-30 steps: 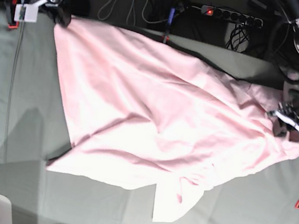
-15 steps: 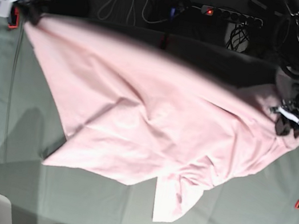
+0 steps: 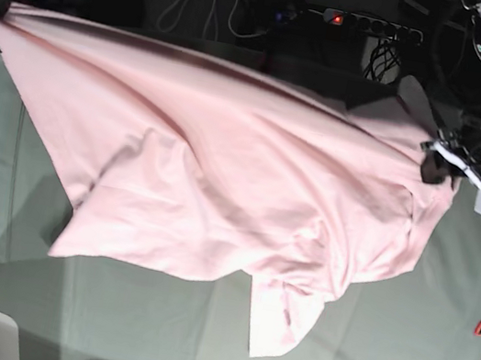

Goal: Layout the t-shirt on the table in an organized manner, then fold the t-shirt properly

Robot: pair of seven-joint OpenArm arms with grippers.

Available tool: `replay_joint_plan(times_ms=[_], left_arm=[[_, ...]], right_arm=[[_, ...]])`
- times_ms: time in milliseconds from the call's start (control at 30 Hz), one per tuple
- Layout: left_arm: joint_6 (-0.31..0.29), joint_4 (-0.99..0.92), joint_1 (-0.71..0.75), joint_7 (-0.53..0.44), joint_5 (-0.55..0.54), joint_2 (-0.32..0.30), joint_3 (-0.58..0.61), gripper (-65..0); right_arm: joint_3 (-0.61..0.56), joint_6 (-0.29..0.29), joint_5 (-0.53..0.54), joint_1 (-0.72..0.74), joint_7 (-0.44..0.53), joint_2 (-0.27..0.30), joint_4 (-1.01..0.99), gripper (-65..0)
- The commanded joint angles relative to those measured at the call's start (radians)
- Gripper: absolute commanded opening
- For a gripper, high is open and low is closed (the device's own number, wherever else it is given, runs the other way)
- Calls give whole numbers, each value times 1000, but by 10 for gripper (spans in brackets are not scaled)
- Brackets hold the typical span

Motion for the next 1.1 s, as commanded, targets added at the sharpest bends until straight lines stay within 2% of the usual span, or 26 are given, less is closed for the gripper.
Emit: replay_joint_plan(times_ms=[0,167,233,300,433,500,633,767,867,1067], left_arm=[[4,-9,-8,-31,4,-20,-7,-648],[7,-99,-14,-30,5,-30,-7,-640],[17,-110,-16,-18,-4,-43,10,-597],[17,-111,-27,32,-6,-59,33,-510],[7,-104,-70,118,-6,-62,25,-270],[6,-99,-70,119,-7,-63,22,-203],[6,-59,-76,118,-7,-66,3,-210],[7,-47,-131,118,-6,-60,-96,-208],[17,-116,-212,118,5,-60,-145,-207],[21,-337,-390,93,10,-63,-148,-207]], right_arm=[[14,-16,15,-9,35,12,4,-650],[13,-16,12,-9,35,12,-22,-650],[13,-16,12,-9,35,12,-21,-650],[5,-16,12,-9,35,12,-21,-650],[-33,-16,12,-19,35,12,-21,-650],[-43,-16,12,-19,35,12,-21,-650],[-44,-16,12,-19,35,12,-21,-650],[-44,-16,12,-17,35,12,-21,-650],[-55,-16,12,-22,33,12,-21,-648],[-116,-16,10,-54,33,26,-15,-494]])
